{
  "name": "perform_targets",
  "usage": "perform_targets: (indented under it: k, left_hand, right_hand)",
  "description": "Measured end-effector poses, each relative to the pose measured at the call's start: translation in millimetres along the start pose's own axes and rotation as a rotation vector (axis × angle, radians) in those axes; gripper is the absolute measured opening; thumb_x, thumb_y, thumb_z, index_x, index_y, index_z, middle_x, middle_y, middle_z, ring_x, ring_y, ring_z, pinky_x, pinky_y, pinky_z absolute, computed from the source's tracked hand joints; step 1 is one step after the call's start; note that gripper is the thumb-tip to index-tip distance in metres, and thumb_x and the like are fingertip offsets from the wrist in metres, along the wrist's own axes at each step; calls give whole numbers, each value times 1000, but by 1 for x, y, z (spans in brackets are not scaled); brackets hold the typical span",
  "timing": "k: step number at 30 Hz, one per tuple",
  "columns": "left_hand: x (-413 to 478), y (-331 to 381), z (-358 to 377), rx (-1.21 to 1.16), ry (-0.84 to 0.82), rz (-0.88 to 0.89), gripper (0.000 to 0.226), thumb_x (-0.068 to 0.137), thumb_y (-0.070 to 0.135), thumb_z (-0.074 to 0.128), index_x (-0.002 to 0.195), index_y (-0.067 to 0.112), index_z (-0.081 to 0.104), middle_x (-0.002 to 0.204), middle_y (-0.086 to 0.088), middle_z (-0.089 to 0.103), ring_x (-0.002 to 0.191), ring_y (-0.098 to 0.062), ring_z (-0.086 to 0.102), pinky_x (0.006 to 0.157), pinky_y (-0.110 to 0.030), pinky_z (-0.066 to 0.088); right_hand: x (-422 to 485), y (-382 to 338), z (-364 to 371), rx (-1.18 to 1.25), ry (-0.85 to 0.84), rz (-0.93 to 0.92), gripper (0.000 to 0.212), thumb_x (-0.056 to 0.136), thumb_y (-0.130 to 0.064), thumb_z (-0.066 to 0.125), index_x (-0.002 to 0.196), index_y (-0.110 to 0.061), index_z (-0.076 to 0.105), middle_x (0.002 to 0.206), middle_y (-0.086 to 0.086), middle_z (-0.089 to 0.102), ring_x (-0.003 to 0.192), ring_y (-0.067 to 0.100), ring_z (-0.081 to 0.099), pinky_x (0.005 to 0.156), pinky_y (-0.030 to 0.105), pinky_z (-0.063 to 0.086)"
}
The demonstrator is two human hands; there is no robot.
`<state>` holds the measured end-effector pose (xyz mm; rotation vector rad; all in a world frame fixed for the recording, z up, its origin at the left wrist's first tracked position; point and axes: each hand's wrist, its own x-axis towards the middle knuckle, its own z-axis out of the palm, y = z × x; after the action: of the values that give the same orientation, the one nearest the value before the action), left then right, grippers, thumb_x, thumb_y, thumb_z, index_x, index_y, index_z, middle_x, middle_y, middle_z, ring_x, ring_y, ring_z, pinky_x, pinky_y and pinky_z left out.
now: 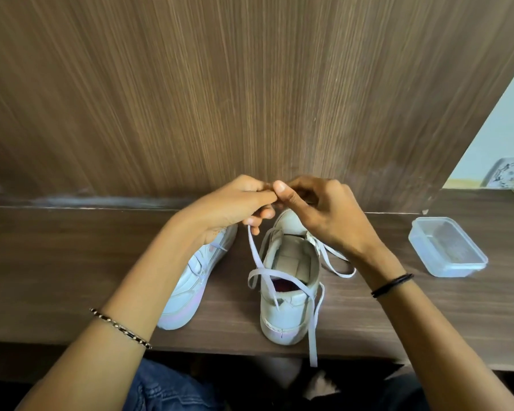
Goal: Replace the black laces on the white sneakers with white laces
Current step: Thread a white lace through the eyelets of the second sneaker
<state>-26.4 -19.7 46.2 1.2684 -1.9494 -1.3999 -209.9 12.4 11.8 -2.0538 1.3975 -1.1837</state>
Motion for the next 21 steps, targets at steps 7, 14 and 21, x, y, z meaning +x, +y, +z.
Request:
perform_targets:
  k: [7,14,21]
  left_hand:
    - [2,-8,-4,31,47,-51,34,108,36,47,94,10,64,65,7,48,46,-6,32,52,-20,43]
    - [8,-3,8,74,35,16,30,108,26,47,88,12,66,67,5,49,45,-4,35,56,-25,44]
    - [7,-11,2,122,76,-32,38,107,36,48,93,8,69,68,4,50,46,-5,36,50,-18,39]
  right_hand:
    - [1,30,-9,-248,85,130,38,101,-53,56,88,-22,74,78,-8,69,77,10,65,74,35,54]
    - [0,7,-4,190,-136,70,30,101,-42,63,120,-20,71,100,-5,78,97,7,73,87,30,58]
    - [0,28,-17,-151,-3,50,22,96,-48,67,95,-28,78,84,-19,73,85,-7,64,74,8,43]
